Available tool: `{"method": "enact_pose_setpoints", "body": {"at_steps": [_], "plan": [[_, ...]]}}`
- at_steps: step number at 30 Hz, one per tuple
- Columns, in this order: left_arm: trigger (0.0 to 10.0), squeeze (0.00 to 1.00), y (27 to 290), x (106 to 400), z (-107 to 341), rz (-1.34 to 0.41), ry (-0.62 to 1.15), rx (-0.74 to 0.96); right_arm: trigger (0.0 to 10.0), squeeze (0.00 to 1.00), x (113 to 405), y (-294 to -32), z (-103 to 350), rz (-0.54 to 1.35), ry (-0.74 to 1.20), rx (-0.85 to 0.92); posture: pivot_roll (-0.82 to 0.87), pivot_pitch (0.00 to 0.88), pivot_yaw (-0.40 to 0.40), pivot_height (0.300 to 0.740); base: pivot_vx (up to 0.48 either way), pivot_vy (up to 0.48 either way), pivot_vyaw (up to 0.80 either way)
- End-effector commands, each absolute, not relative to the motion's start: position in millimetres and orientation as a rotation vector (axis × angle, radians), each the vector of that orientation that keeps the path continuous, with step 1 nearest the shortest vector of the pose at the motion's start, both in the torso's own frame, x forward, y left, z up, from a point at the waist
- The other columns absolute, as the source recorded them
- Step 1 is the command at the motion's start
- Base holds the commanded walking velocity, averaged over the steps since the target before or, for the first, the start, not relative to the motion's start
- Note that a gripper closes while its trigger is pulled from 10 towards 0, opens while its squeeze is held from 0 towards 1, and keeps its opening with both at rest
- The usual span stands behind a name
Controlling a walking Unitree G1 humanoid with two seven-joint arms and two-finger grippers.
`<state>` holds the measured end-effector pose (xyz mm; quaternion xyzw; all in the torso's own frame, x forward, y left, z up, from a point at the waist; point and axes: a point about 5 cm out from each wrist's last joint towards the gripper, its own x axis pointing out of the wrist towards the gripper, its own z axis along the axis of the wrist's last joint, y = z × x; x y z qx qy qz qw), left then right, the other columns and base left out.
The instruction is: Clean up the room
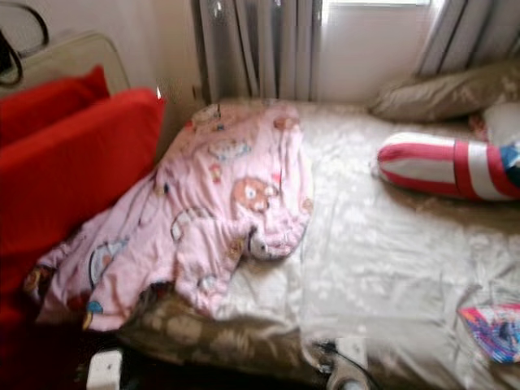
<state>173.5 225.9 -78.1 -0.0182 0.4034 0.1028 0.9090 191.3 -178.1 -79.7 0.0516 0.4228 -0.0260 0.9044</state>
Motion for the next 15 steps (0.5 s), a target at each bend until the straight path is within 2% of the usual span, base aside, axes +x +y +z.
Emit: {"method": "enact_pose_setpoints", "body": {"at_steps": [1, 9, 15], "plan": [[10.0, 0.0, 219.9, 173.9, -79.5, 0.194, 0.842, -0.037, 10.0, 0.0, 186.5, -188.5, -81.0, -0.078, 0.886, 0.091, 0.04, 0.0, 0.041, 0.733, 0.0, 0.48, 0.0], [10.0, 0.0, 219.7, 172.5, -80.1, 0.197, 0.845, -0.038, 10.0, 0.0, 183.4, -188.3, -82.6, -0.075, 0.898, 0.085, 0.04, 0.0, 0.039, 0.733, 0.0, 0.48, 0.0], [10.0, 0.0, 219.2, 172.7, -79.9, 0.191, 0.84, -0.031, 10.0, 0.0, 183.2, -187.7, -82.7, -0.071, 0.899, 0.083, 0.04, 0.0, 0.039, 0.733, 0.0, 0.046, 0.0]]}}
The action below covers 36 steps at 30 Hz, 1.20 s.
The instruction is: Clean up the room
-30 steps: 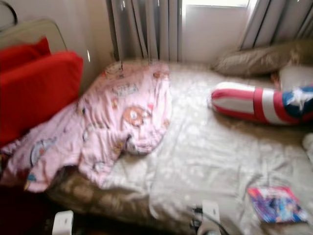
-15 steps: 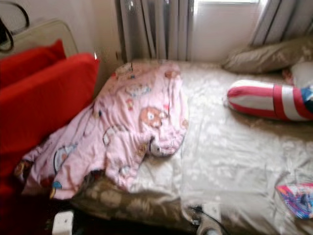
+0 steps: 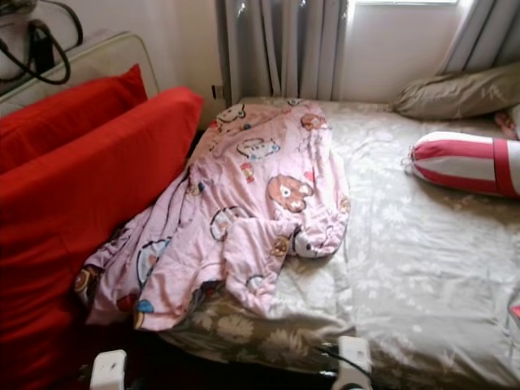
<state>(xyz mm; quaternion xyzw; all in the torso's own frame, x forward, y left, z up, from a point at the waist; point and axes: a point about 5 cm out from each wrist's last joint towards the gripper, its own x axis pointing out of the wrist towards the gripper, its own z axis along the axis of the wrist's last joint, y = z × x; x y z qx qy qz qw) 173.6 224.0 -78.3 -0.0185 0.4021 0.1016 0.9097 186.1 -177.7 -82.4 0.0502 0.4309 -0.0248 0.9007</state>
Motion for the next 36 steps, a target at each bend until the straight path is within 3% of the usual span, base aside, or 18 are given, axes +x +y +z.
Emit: {"method": "enact_pose_setpoints", "body": {"at_steps": [1, 15, 25, 36], "plan": [[10.0, 0.0, 219.2, 172.7, -79.9, 0.191, 0.84, -0.031, 10.0, 0.0, 183.2, -187.7, -82.7, -0.071, 0.899, 0.083, 0.04, 0.0, 0.039, 0.733, 0.0, 0.0, 0.0], [10.0, 0.0, 219.6, 173.2, -79.5, 0.179, 0.837, -0.014, 10.0, 0.0, 183.9, -186.8, -82.4, -0.052, 0.898, 0.069, 0.04, 0.0, 0.036, 0.733, 0.0, -0.114, 0.0], [10.0, 0.0, 219.4, 176.4, -77.7, 0.184, 0.82, -0.019, 10.0, 0.0, 183.4, -185.5, -82.7, -0.042, 0.899, 0.072, 0.05, 0.0, 0.035, 0.733, 0.0, -0.195, 0.78], [10.0, 0.0, 219.5, 178.2, -76.4, 0.192, 0.804, -0.026, 10.0, 0.0, 181.3, -184.0, -83.8, -0.041, 0.9, 0.081, 0.05, 0.0, 0.036, 0.733, 0.0, 0.0, 0.0]]}}
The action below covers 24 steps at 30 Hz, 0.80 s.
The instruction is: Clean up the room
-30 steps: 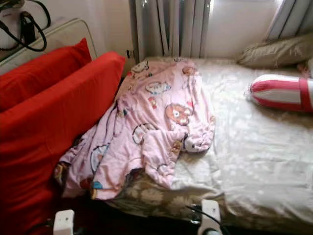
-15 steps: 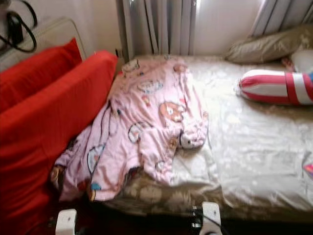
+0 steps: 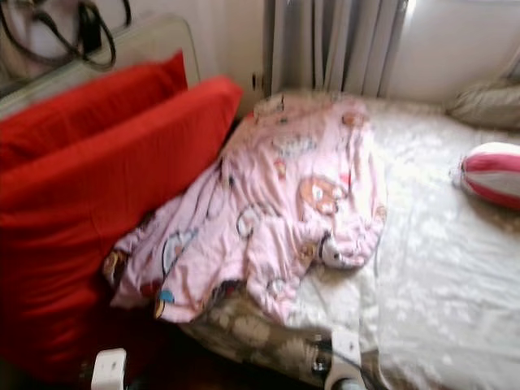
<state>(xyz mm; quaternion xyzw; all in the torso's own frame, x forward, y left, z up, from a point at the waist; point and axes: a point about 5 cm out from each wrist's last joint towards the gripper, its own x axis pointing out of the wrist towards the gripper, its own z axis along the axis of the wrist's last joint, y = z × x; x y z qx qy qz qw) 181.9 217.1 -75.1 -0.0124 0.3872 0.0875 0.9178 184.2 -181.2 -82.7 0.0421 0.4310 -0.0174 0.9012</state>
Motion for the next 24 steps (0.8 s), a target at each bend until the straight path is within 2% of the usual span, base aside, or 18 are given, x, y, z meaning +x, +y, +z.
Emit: {"method": "enact_pose_setpoints", "body": {"at_steps": [1, 5, 24], "plan": [[10.0, 0.0, 219.4, 178.2, -76.4, 0.193, 0.804, -0.026, 10.0, 0.0, 181.3, -183.7, -83.8, -0.039, 0.9, 0.079, 0.05, 0.0, 0.036, 0.733, 0.0, 0.0, 0.0], [10.0, 0.0, 219.2, 178.1, -76.5, 0.193, 0.804, -0.027, 10.0, 0.0, 182.2, -183.4, -83.3, -0.026, 0.897, 0.065, 0.05, 0.0, 0.036, 0.733, 0.0, 0.0, 0.22], [10.0, 0.0, 218.6, 181.0, -74.7, 0.199, 0.781, -0.041, 10.0, 0.0, 182.4, -179.5, -83.2, 0.011, 0.89, 0.059, 0.05, 0.0, 0.032, 0.733, 0.0, 0.0, 0.78]]}}
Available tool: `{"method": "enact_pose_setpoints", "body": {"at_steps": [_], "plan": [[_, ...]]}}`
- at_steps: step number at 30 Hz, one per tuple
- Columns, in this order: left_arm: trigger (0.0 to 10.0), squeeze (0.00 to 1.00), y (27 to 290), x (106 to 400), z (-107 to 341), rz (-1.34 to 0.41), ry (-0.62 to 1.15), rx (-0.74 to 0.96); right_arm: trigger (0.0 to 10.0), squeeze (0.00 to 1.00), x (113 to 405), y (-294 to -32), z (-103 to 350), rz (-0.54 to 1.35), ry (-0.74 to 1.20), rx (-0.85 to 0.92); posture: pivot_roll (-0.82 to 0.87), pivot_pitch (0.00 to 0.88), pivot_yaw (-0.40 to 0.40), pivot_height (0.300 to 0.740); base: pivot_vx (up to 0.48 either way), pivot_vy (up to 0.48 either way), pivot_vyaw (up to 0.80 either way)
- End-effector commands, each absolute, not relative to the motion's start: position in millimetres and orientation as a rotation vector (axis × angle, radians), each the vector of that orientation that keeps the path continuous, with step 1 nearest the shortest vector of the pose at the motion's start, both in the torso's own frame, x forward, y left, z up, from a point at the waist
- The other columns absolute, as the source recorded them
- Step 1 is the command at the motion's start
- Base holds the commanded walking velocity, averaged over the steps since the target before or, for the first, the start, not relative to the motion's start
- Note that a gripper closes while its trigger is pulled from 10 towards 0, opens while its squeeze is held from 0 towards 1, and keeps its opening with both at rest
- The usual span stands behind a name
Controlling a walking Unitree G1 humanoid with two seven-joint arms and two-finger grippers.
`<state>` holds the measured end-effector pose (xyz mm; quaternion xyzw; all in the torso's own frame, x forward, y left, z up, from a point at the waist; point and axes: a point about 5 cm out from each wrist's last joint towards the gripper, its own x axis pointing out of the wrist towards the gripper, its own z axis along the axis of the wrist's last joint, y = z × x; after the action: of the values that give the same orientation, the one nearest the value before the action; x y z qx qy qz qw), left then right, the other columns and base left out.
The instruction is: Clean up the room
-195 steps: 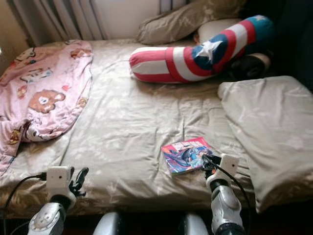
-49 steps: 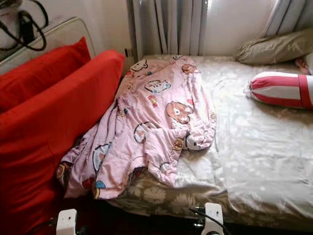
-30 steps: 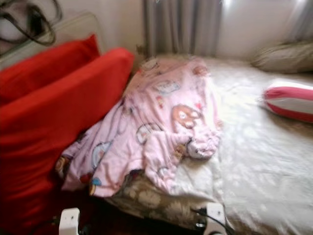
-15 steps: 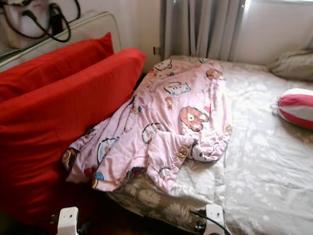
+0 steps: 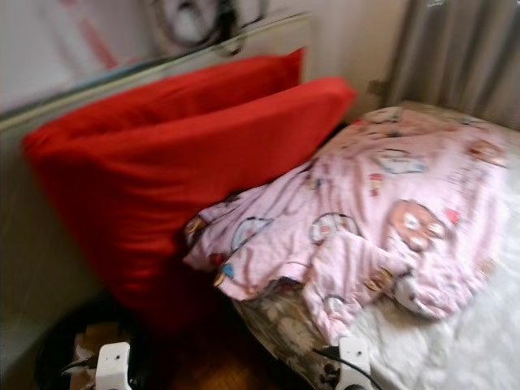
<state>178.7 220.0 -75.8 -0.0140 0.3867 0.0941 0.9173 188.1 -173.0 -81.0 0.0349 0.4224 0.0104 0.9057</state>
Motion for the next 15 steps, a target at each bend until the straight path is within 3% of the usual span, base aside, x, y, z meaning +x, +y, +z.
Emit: {"method": "enact_pose_setpoints", "body": {"at_steps": [1, 6, 15], "plan": [[10.0, 0.0, 218.6, 181.9, -74.1, 0.203, 0.774, -0.044, 10.0, 0.0, 183.3, -179.0, -82.9, 0.007, 0.888, 0.065, 0.05, 0.0, 0.031, 0.733, 0.0, 0.0, 0.0], [10.0, 0.0, 217.6, 204.6, -59.1, 0.19, 0.643, -0.07, 10.0, 0.0, 199.2, -179.7, -74.3, -0.023, 0.823, 0.075, 0.05, 0.0, 0.028, 0.733, 0.0, 0.0, 0.0], [10.0, 0.0, 216.8, 220.1, -45.0, 0.173, 0.519, -0.07, 10.0, 0.0, 220.2, -184.3, -60.3, -0.071, 0.716, 0.111, 0.04, 0.0, 0.012, 0.733, 0.0, 0.0, 0.0]]}}
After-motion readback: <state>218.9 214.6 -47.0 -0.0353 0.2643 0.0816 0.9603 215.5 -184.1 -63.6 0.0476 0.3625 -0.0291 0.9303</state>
